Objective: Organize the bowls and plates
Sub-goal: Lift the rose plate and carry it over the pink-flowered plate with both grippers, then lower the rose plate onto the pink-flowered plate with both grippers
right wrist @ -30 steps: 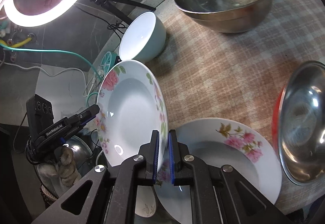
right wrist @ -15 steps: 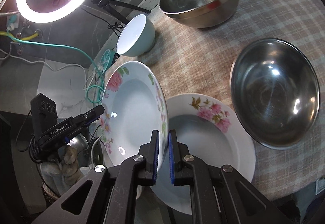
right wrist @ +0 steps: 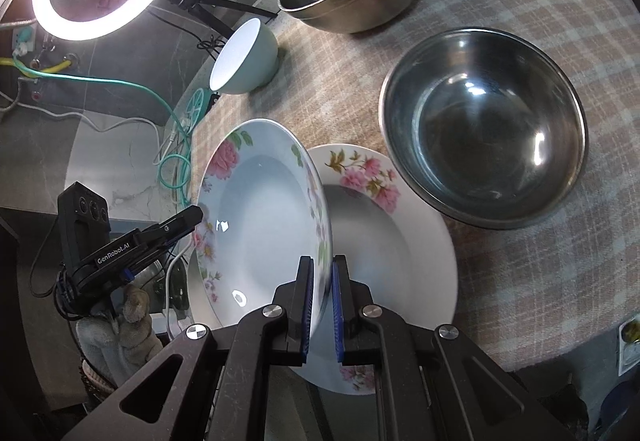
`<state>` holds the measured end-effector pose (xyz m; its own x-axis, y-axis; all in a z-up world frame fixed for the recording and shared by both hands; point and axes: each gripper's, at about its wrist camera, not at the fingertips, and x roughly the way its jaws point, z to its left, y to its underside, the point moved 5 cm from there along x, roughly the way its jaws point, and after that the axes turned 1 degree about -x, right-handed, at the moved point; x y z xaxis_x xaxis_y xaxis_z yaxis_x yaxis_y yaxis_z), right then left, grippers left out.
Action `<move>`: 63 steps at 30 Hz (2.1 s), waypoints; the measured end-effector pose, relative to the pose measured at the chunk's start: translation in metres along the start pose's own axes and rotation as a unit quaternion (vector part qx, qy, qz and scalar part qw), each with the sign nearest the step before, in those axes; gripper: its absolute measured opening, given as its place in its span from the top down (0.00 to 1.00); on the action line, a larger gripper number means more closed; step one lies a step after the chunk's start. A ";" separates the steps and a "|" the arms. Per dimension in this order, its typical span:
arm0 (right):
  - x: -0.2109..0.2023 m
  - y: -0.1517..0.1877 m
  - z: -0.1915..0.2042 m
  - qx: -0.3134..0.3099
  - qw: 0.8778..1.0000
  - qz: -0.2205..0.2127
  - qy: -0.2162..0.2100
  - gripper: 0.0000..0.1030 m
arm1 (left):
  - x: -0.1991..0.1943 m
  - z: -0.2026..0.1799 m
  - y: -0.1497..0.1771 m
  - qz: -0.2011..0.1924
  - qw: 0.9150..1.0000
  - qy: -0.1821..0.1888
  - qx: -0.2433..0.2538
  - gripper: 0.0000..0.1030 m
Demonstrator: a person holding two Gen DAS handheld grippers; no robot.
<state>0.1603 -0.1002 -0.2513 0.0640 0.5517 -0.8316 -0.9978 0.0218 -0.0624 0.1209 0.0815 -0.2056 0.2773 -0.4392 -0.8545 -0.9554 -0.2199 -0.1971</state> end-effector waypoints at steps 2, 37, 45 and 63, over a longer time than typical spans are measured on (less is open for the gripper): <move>-0.004 0.005 -0.005 0.000 1.000 0.001 0.001 0.92 | 0.004 -0.003 0.002 0.003 1.000 -0.001 0.000 0.88; -0.010 0.037 -0.041 0.009 1.000 0.025 0.005 0.92 | 0.029 -0.023 0.027 0.022 1.000 -0.018 0.009 0.88; -0.011 0.040 -0.043 0.011 1.000 0.026 0.005 0.92 | 0.034 -0.026 0.026 0.027 0.999 -0.021 0.013 0.88; -0.005 0.042 -0.044 0.012 0.999 0.029 0.003 0.92 | 0.036 -0.024 0.024 0.032 0.999 -0.023 0.013 0.88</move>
<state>0.1185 -0.1388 -0.2738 0.0054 0.5469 -0.8372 -1.0000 0.0098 0.0000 0.1101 0.0398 -0.2300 0.2122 -0.4116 -0.8863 -0.9733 -0.1702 -0.1540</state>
